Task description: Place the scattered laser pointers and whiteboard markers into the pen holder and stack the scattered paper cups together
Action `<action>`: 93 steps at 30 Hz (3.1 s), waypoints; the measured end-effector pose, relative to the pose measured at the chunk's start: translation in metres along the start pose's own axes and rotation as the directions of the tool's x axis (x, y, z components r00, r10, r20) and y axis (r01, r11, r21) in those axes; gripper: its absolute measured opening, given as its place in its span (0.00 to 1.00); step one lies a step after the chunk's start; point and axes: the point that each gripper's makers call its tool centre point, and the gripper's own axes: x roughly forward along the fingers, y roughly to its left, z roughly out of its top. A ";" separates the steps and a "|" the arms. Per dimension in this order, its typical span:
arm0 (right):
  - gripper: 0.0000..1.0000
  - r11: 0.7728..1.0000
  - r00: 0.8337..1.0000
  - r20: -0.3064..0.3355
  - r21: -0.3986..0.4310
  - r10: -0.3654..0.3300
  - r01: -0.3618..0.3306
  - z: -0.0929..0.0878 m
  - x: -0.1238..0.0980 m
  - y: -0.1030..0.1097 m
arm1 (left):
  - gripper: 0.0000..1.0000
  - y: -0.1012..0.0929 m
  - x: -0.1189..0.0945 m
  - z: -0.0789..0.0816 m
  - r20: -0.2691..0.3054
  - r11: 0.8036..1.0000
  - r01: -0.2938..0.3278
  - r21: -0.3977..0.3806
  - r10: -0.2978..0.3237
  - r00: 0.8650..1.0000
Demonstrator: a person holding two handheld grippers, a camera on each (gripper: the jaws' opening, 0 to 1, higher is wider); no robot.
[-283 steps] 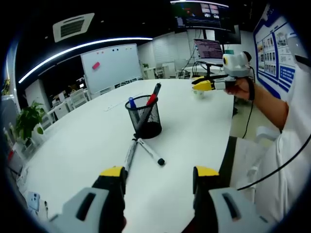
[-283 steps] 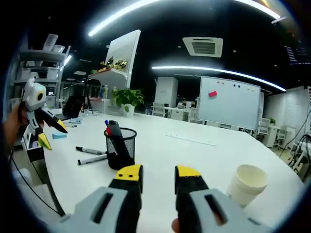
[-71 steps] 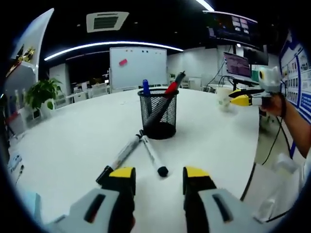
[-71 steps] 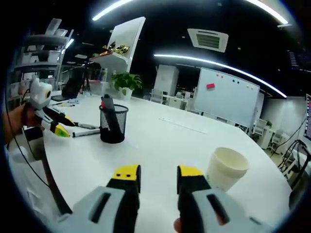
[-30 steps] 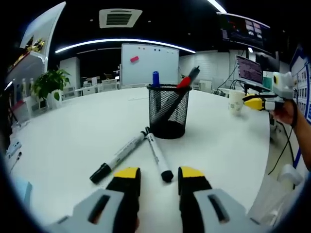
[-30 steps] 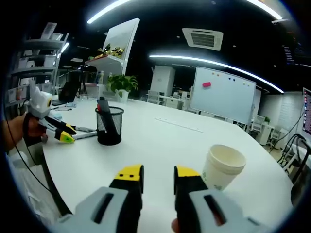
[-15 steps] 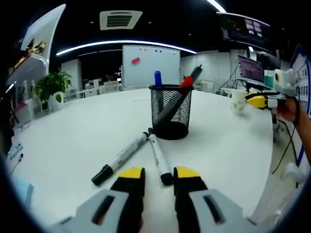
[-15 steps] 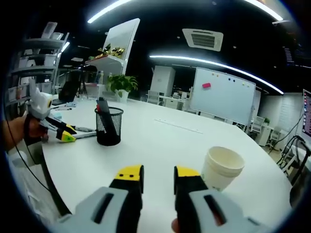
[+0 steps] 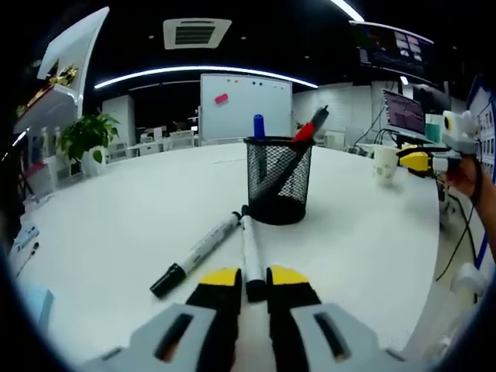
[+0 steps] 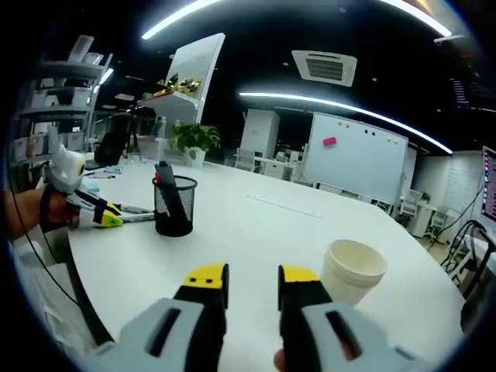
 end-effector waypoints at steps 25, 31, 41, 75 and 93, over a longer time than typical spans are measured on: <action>0.27 1.000 1.000 -0.004 0.011 -0.001 0.001 -0.005 0.001 0.001 | 0.12 0.001 -0.005 0.004 0.048 1.000 -0.020 0.006 0.020 0.999; 0.27 1.000 1.000 -0.008 0.012 0.003 -0.003 -0.007 0.001 0.002 | 0.12 0.001 -0.007 0.007 0.062 0.999 -0.017 0.052 0.014 0.998; 0.27 1.000 1.000 -0.007 0.010 0.005 -0.005 -0.007 0.002 0.004 | 0.11 0.004 -0.012 0.013 0.093 0.997 -0.024 0.069 0.017 0.995; 0.27 0.999 0.999 -0.009 0.018 -0.035 0.035 -0.006 -0.002 -0.009 | 0.11 0.008 -0.028 0.046 0.182 0.998 0.005 0.061 -0.016 0.983; 0.27 0.999 1.000 -0.003 0.011 -0.031 0.031 -0.002 -0.001 -0.008 | 0.11 0.018 -0.037 0.058 0.219 0.998 -0.014 0.056 0.002 0.976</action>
